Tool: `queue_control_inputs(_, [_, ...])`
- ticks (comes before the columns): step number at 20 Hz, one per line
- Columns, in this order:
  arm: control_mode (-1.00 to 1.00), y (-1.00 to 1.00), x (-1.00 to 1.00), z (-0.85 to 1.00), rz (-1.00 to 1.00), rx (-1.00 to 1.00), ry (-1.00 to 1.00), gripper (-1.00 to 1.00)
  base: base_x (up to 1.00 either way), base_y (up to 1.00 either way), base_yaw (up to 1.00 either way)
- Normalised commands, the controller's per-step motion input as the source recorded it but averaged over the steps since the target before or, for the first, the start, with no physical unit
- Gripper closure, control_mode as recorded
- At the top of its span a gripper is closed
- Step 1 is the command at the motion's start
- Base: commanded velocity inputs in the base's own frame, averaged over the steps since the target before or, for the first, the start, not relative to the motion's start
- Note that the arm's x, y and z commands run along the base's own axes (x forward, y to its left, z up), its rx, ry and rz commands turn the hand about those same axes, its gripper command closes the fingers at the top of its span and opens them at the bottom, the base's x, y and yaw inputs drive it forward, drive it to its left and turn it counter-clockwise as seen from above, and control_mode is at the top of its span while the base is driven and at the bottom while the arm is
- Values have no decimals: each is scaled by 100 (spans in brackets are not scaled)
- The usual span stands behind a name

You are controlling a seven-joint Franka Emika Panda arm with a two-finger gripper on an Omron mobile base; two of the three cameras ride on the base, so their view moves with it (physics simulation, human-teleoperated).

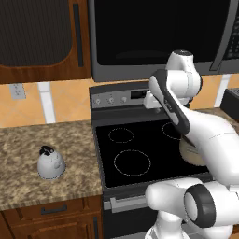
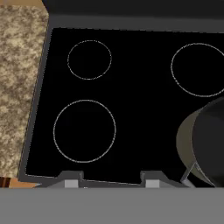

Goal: Pick the kettle from the counter and place it on a stove burner. Then turn the burner on.

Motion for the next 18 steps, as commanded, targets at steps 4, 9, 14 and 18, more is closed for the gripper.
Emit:
queue_control_inputs(4, [-100,44,-35,-3,7,-10,-5,-100,0,0,0])
queue_control_inputs(9, [-100,83,-76,-19,21,-12,-2,-100,0,0,0])
queue_control_inputs(14, [-100,100,-83,-19,27,-19,-20,-100,0,0,0])
queue_control_inputs(18, [-100,100,-49,-1,35,-13,-8,-100,0,0,0])
